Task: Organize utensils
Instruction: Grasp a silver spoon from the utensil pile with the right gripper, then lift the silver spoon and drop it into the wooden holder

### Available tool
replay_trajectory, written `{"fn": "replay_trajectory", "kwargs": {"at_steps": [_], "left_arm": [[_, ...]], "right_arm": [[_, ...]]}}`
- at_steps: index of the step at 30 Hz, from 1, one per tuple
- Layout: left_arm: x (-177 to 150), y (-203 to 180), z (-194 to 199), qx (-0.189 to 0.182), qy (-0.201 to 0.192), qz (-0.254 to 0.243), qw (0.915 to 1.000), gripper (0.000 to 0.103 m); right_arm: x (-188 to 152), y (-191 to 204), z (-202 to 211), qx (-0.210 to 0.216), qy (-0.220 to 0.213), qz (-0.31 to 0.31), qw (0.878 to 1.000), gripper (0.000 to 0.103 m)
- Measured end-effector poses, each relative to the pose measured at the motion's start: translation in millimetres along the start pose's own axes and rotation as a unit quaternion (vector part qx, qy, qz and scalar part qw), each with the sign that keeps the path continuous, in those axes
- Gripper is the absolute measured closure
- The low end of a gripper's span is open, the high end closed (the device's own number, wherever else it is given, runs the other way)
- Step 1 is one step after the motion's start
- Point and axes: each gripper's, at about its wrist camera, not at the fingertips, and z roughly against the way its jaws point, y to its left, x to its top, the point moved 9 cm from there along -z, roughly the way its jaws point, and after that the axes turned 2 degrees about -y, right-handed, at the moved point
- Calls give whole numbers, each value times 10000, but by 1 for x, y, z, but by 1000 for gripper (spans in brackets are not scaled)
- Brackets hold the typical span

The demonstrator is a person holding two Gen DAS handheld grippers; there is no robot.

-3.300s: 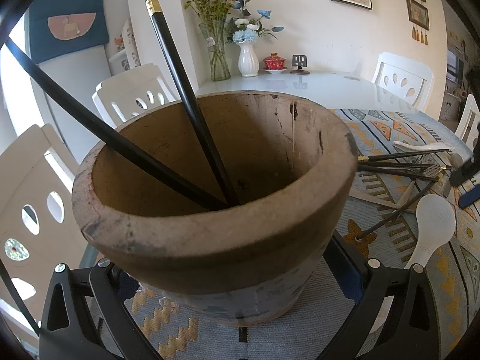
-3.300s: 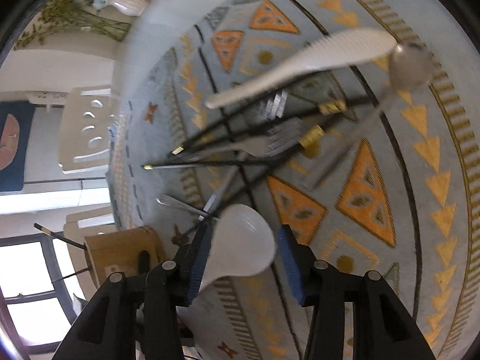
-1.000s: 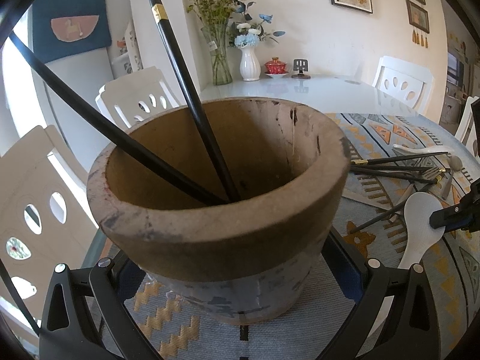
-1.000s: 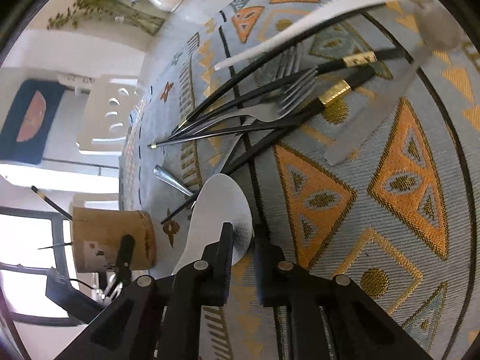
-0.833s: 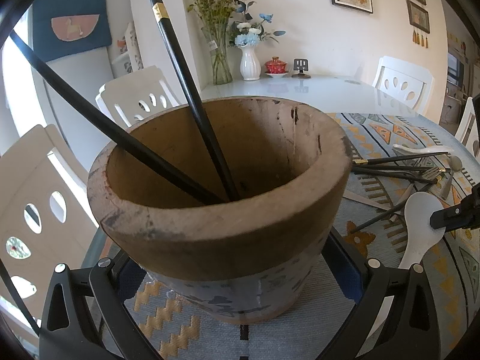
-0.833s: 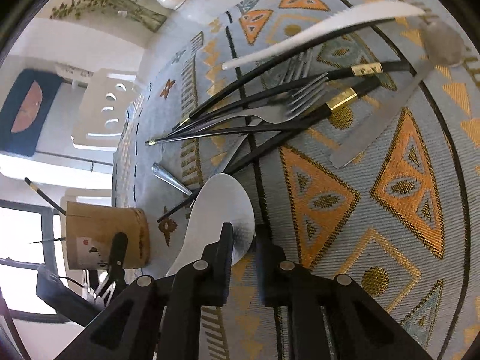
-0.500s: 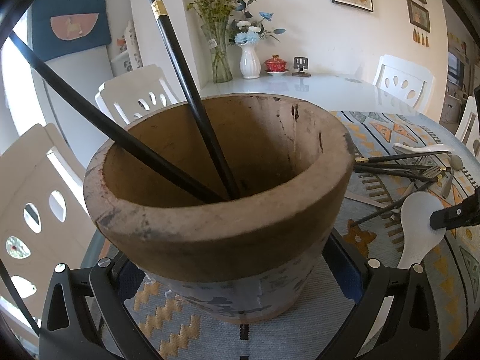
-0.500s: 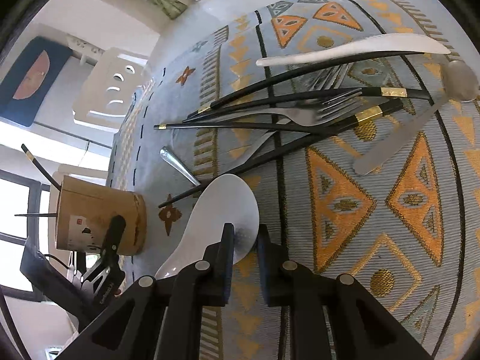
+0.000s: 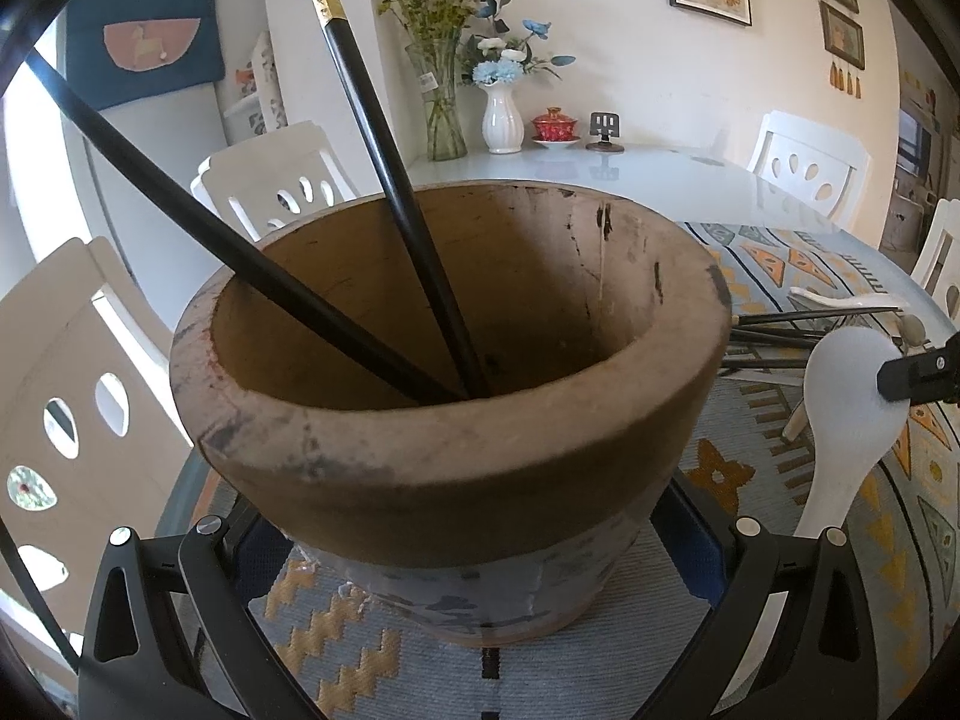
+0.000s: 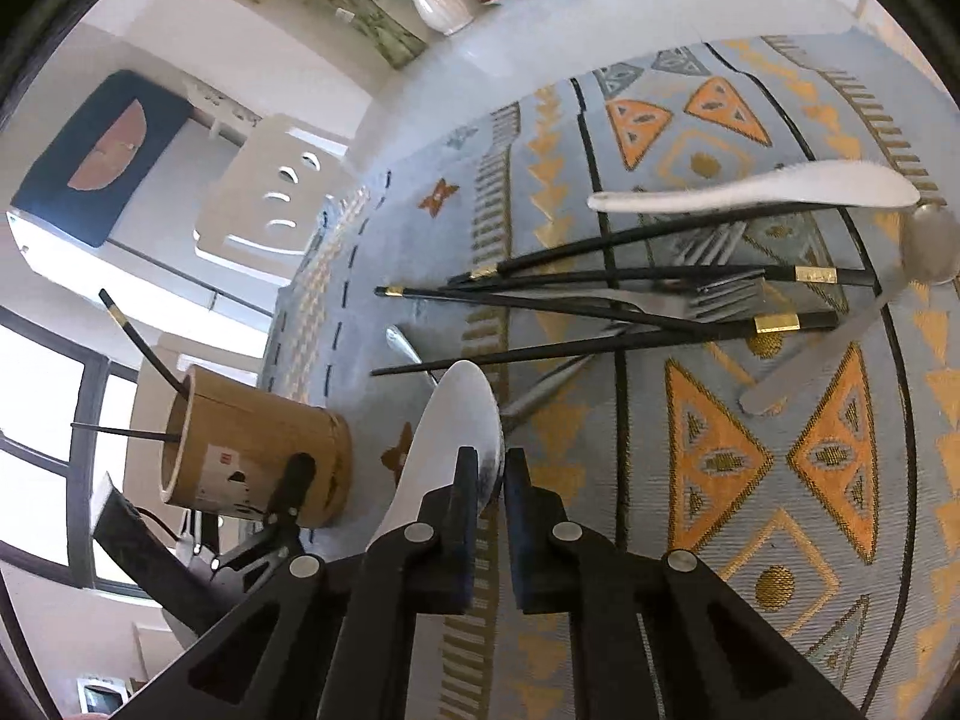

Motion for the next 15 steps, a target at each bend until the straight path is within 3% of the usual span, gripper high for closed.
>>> {"fn": "replay_trajectory", "kwargs": {"at_steps": [15], "left_arm": [[0, 1, 0, -18, 48, 13, 10000, 1]], "right_arm": [[28, 37, 48, 309, -708, 498, 9958, 96]]}}
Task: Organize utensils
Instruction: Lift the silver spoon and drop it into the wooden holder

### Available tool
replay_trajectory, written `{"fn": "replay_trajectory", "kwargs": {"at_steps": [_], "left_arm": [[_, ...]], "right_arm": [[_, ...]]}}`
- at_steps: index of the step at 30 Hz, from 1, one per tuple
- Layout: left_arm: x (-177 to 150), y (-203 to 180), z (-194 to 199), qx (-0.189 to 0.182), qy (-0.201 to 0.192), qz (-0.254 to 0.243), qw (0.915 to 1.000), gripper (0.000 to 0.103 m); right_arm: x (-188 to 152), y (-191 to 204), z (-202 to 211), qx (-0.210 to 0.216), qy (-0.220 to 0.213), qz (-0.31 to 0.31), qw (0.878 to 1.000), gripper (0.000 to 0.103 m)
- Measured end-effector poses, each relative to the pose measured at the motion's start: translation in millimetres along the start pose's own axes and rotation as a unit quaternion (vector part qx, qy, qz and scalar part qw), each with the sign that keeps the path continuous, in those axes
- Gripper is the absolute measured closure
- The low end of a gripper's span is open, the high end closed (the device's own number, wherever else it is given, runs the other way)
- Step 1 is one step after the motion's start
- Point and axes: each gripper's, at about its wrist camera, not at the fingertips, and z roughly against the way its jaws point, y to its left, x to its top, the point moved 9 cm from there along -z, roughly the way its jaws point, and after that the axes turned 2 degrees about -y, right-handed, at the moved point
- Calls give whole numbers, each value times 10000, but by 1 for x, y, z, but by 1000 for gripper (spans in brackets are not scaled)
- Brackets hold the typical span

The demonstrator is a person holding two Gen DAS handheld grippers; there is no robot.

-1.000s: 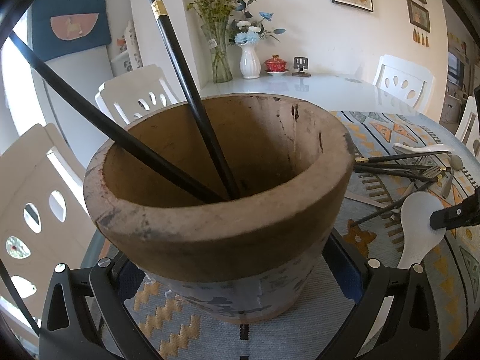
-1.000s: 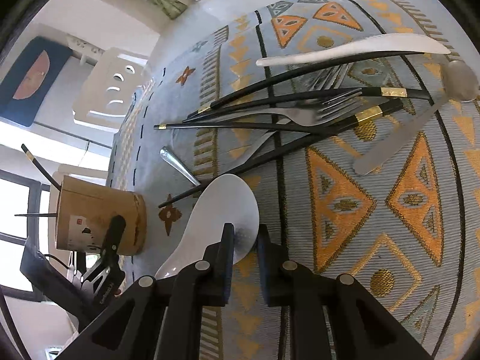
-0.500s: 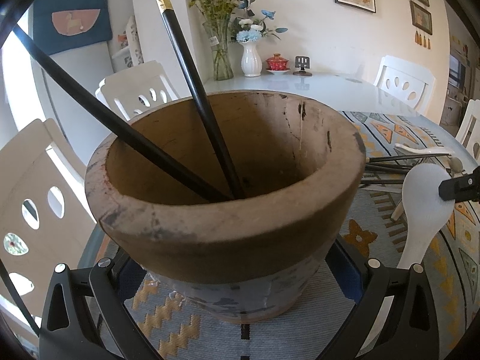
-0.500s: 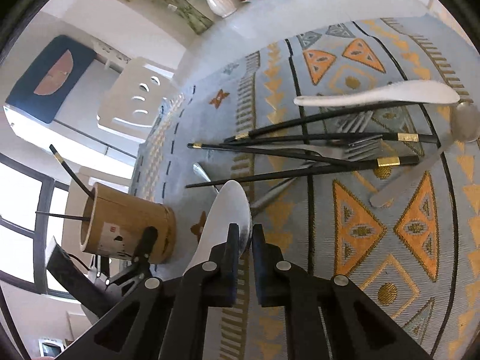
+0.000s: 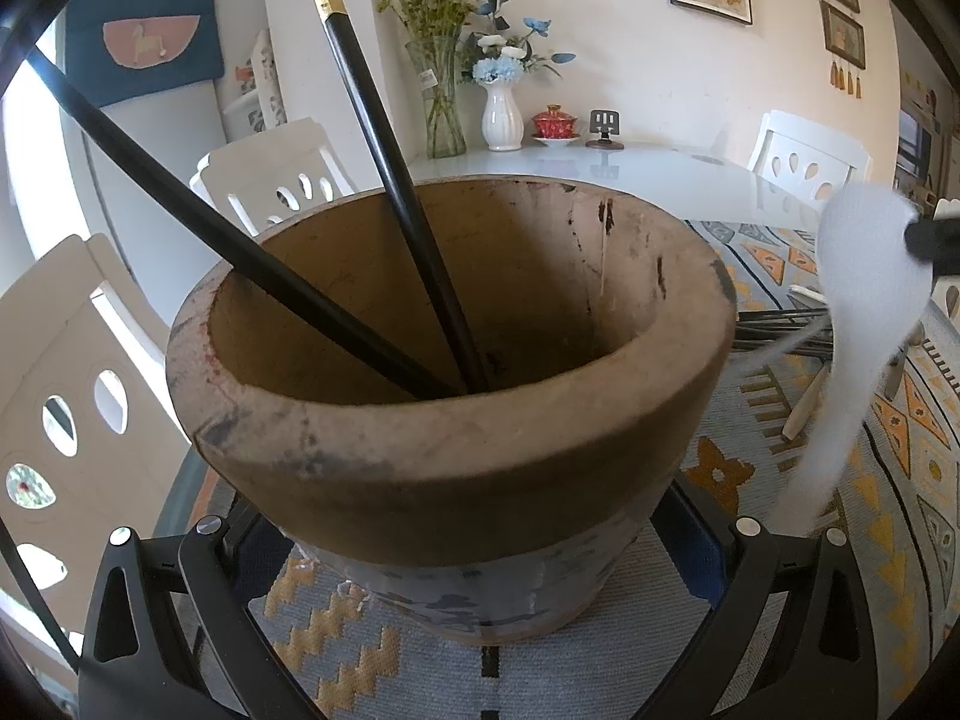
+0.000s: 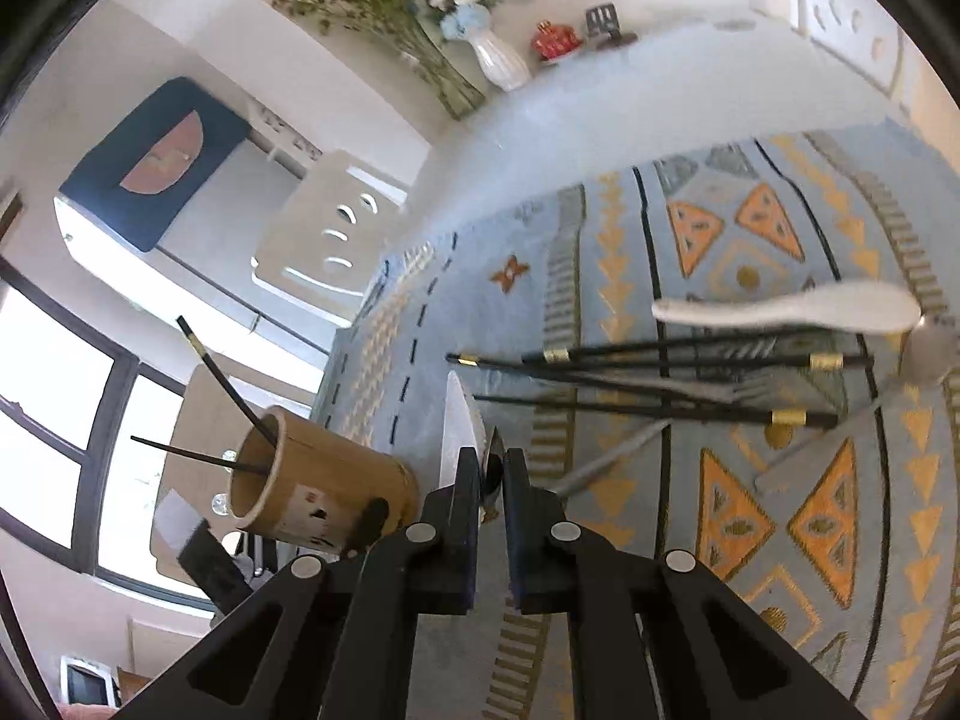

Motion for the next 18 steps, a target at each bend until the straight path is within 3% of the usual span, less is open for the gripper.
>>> {"fn": "replay_trajectory", "kwargs": {"at_steps": [10, 14, 15, 16, 17, 18], "left_arm": [[0, 1, 0, -7, 1, 7, 10000, 1], [-1, 2, -1, -29, 22, 21, 10000, 1], [-1, 2, -1, -32, 26, 22, 10000, 1], [-2, 2, -1, -34, 29, 24, 10000, 1], [-2, 3, -1, -43, 30, 30, 10000, 1], [-2, 3, 0, -46, 30, 34, 10000, 1]], "right_arm": [[17, 19, 19, -72, -392, 470, 9981, 96], [20, 26, 20, 349, -371, 364, 9980, 96], [19, 19, 16, -16, -272, 405, 9988, 97], [18, 16, 14, -76, -217, 324, 9992, 97], [17, 15, 14, 351, -193, -31, 9992, 96], [18, 12, 15, 484, -256, -300, 9981, 95]]}}
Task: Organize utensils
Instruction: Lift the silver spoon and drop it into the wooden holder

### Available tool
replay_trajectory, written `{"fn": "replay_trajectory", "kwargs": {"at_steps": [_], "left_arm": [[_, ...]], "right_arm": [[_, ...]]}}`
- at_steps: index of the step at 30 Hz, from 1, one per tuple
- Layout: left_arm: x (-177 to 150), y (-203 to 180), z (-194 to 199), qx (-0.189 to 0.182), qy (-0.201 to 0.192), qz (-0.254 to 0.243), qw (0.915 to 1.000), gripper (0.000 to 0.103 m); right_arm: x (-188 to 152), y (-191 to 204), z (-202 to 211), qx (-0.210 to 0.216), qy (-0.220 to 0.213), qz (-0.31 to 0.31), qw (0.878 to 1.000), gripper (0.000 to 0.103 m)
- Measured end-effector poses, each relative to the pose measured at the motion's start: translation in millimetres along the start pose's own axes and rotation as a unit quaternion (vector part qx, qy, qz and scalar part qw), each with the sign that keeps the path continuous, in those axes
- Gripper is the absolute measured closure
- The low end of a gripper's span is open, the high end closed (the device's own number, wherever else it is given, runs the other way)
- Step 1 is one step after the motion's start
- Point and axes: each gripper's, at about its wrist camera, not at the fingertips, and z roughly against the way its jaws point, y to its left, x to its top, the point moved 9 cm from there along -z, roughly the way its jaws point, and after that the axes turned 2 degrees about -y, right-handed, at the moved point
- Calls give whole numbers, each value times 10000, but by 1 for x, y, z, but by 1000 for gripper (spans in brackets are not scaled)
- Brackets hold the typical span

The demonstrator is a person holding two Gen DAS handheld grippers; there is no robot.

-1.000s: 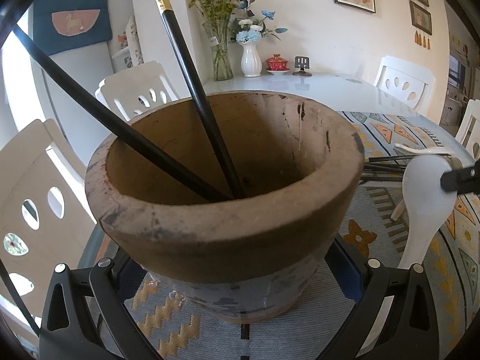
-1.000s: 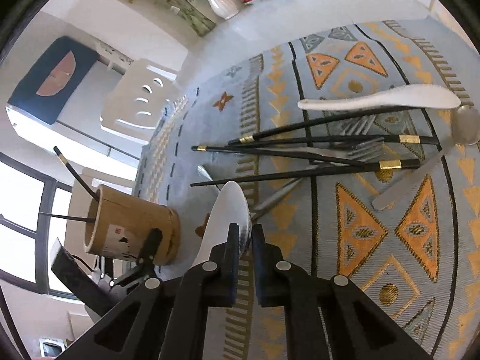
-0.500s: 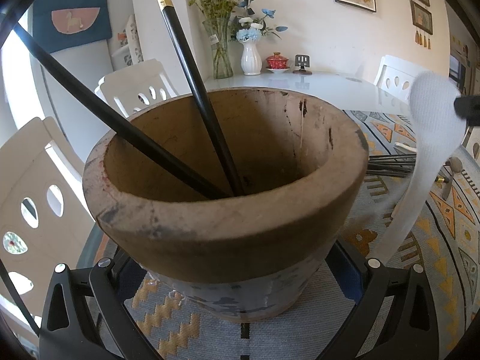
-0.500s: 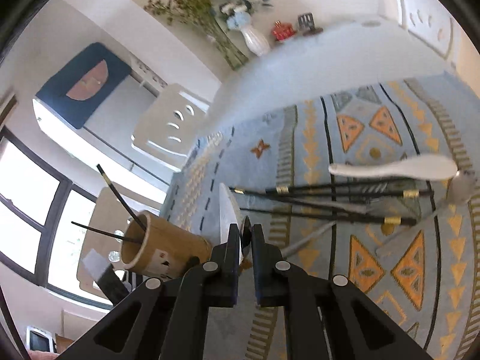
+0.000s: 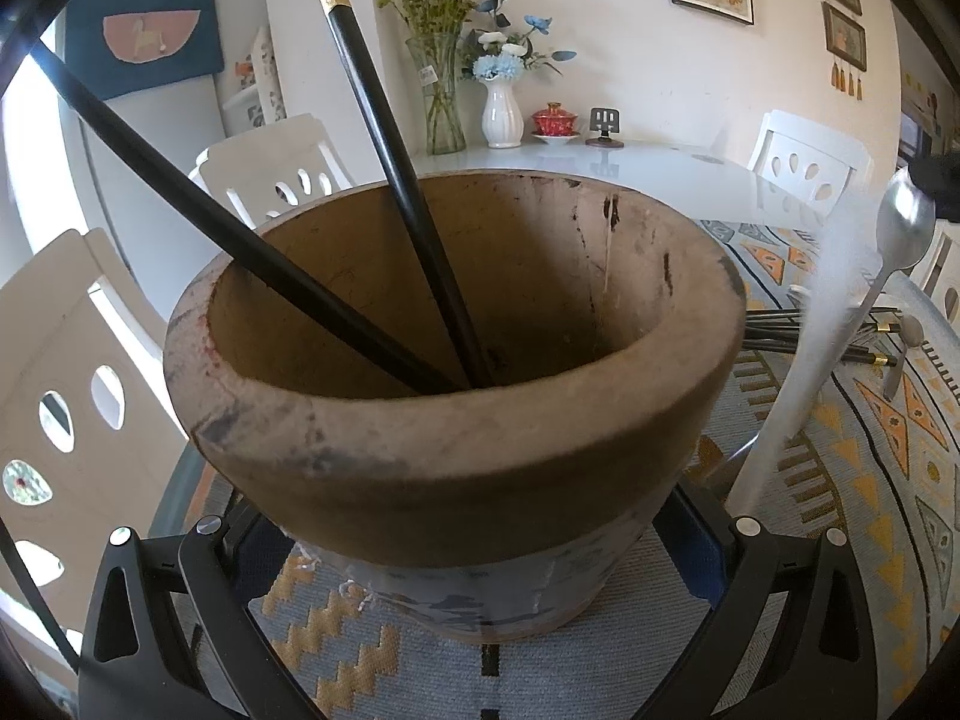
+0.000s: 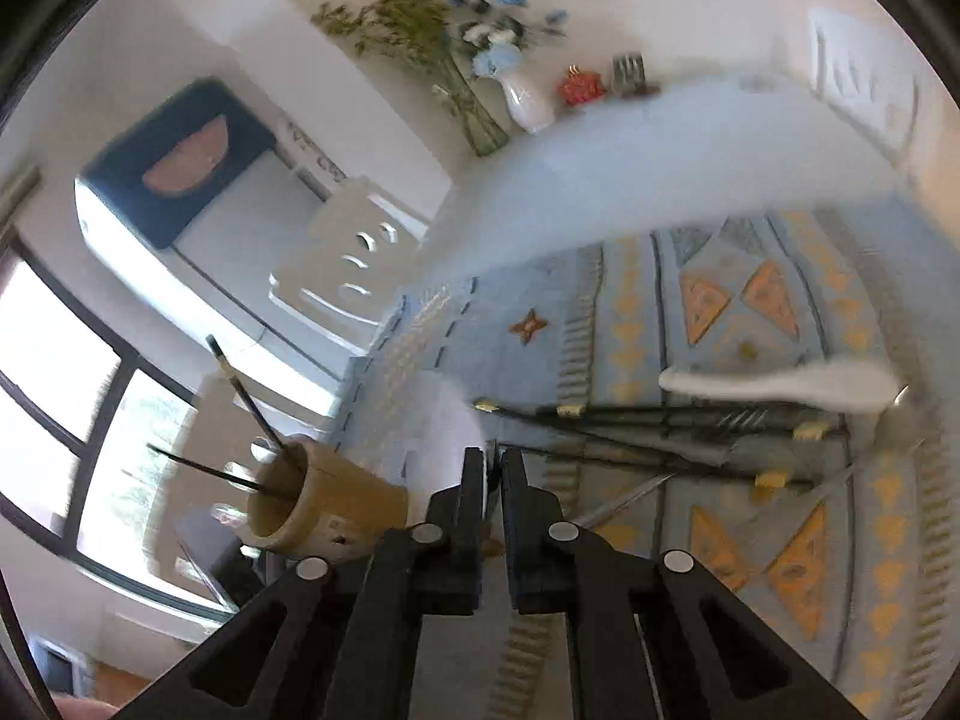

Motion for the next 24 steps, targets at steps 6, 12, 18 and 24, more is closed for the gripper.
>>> {"fn": "replay_trajectory", "kwargs": {"at_steps": [6, 12, 18, 24], "left_arm": [[0, 0, -2, -1, 46, 0, 10000, 1], [0, -1, -3, -21, 59, 18, 10000, 1], [0, 0, -5, -29, 80, -1, 10000, 1], [0, -1, -5, -31, 66, -12, 10000, 1]], "right_arm": [[1, -11, 4, -100, -1, -156, 9998, 97], [-1, -21, 1, -130, 62, -337, 9993, 97], [6, -7, 8, -116, -41, -5, 9999, 97], [15, 20, 15, -376, -173, 662, 9969, 97]]}}
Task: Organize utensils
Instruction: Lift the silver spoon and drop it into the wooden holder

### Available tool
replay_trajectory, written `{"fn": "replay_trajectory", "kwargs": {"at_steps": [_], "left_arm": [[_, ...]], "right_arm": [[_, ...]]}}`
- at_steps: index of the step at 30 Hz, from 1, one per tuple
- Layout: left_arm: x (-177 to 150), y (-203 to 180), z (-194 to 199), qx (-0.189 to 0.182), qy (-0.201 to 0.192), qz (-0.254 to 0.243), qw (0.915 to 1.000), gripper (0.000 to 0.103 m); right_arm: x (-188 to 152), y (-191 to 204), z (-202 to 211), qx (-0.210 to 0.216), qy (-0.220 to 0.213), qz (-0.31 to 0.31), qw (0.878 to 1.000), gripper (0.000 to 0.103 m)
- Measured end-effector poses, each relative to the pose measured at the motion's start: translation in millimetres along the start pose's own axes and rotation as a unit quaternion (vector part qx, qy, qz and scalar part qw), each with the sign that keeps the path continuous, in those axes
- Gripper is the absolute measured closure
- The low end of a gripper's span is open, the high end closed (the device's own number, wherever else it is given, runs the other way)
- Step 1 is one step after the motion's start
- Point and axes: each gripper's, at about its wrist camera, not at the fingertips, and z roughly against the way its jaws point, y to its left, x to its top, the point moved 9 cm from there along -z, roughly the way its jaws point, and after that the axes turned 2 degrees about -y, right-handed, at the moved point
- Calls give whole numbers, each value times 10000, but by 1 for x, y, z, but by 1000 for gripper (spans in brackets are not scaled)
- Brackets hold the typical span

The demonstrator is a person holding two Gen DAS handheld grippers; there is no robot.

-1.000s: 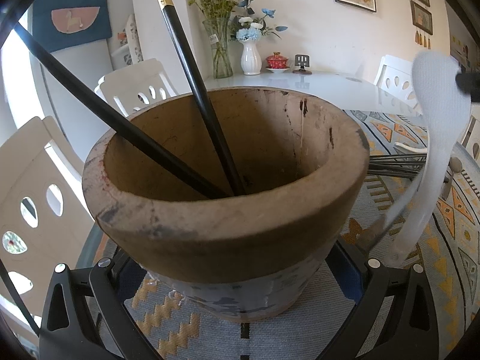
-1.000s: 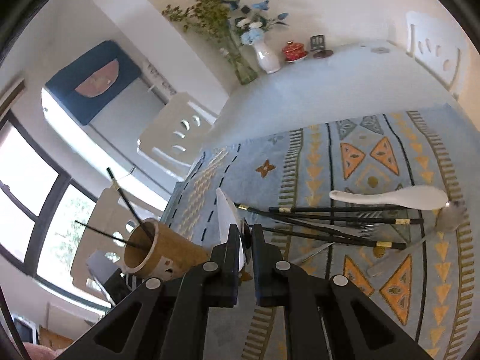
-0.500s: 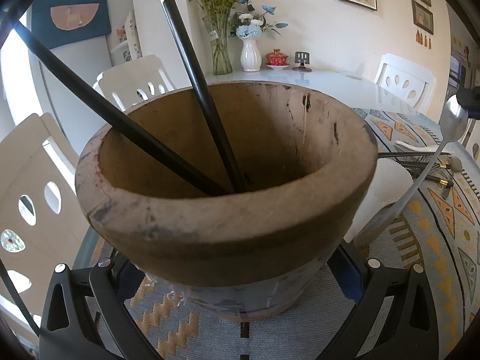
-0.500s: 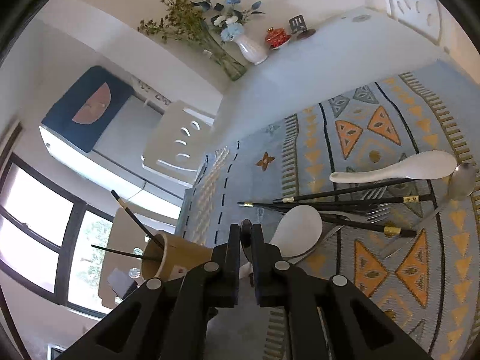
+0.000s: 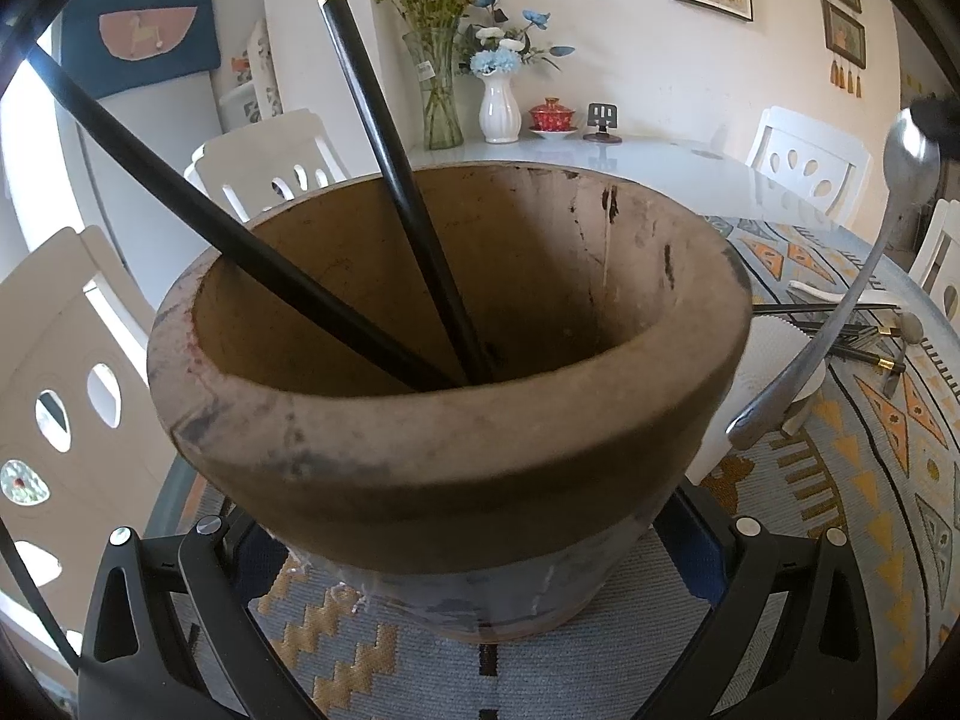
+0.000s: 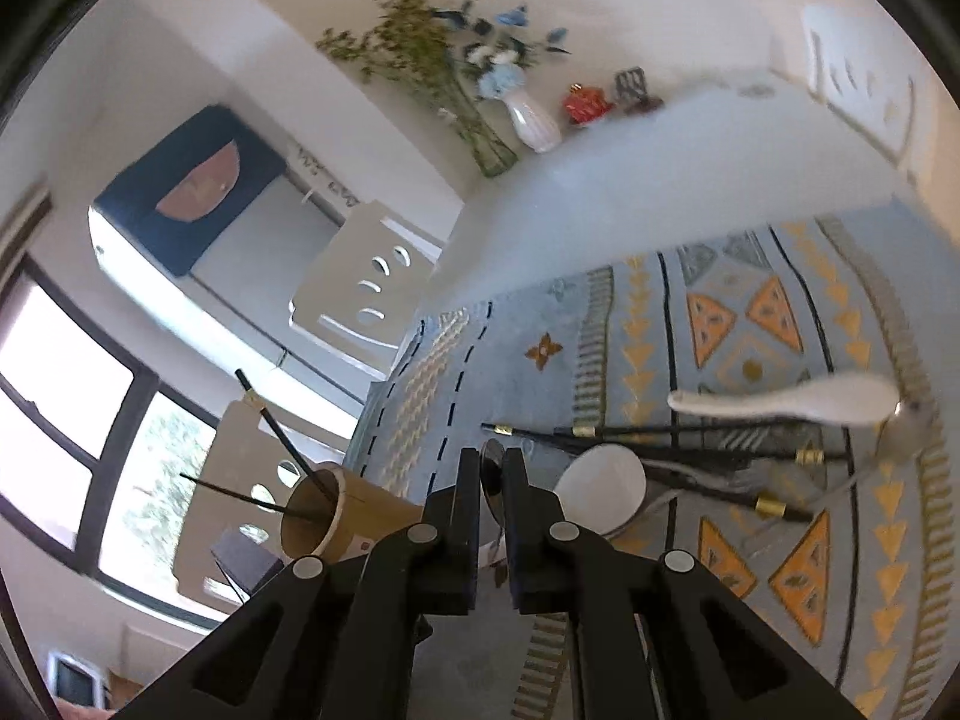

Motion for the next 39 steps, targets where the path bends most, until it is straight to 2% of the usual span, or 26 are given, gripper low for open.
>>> {"fn": "replay_trajectory", "kwargs": {"at_steps": [6, 12, 19, 26, 31, 39], "left_arm": [[0, 0, 0, -7, -2, 0, 10000, 1], [-1, -2, 1, -19, -13, -4, 10000, 1], [-2, -2, 3, -38, -55, 43, 10000, 1], [-3, -1, 4, -46, -44, 98, 9999, 1], [-4, 0, 4, -48, -42, 105, 9999, 1], [-2, 3, 6, -24, -84, 81, 9999, 1]], "right_arm": [[11, 23, 6, -32, -52, 369, 9993, 97], [29, 47, 21, 57, -300, 580, 9978, 97], [55, 78, 38, 268, -571, 769, 9950, 97], [75, 126, 51, 606, -755, 1141, 9887, 97], [71, 153, 42, 720, -641, 1456, 9846, 97], [45, 176, 8, 729, -184, 1885, 9792, 97]]}}
